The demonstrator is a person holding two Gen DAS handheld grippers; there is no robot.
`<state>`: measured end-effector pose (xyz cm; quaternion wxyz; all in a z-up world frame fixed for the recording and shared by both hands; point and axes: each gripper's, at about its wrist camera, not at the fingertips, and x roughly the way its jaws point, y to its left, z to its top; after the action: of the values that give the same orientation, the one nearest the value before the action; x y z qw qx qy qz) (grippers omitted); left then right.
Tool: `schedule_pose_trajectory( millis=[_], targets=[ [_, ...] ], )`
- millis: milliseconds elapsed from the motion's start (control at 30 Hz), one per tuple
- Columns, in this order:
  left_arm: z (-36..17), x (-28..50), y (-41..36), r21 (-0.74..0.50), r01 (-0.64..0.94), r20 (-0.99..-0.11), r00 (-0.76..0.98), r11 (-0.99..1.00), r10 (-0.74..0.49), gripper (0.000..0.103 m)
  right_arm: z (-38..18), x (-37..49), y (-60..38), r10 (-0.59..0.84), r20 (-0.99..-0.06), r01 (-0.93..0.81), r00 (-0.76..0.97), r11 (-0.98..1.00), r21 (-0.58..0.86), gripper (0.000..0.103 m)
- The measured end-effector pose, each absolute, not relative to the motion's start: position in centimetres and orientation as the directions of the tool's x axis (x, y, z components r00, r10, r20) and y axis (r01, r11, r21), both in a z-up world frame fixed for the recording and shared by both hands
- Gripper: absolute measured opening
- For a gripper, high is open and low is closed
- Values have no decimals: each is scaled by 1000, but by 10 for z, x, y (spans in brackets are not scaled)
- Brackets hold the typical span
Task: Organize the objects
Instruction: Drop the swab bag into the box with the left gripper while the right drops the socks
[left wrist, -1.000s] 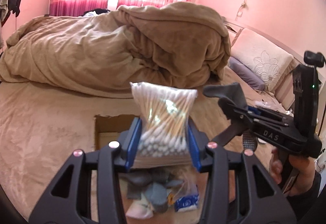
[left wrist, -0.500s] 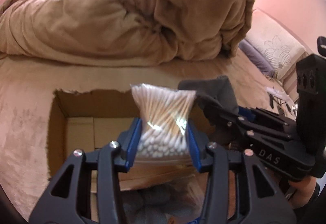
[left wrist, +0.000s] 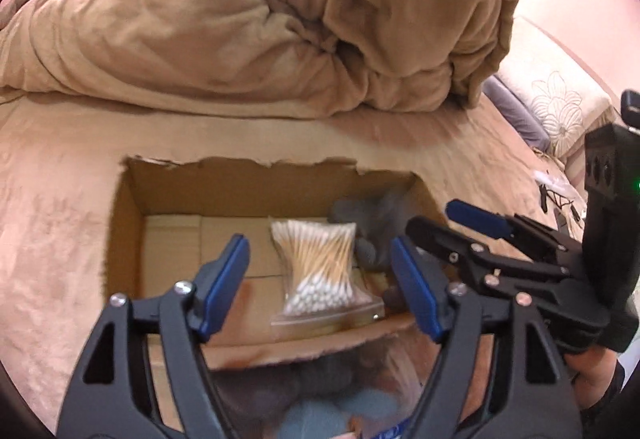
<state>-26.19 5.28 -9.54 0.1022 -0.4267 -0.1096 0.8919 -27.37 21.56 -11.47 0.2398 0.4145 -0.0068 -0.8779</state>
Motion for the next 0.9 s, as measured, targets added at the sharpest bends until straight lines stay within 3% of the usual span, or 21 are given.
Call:
schedule_pose_trajectory(
  millis=[67,600,900],
  targets=[
    [-88,-253,49,-277,-86,-733,-625,-957,268,78,-110,-270,216,-419,-720,412,-554,-889,200,69],
    [-8,-147,18,-235,-119,-643,-725,-965,246,79,-35,-193,231,-395,-653,384,-646,-908,169,69],
    [-2,-105,16,-229,-143,-633,-729,-963,259,79,-2,-131,239,-399,-606,384,-688,-909,163,69]
  ],
)
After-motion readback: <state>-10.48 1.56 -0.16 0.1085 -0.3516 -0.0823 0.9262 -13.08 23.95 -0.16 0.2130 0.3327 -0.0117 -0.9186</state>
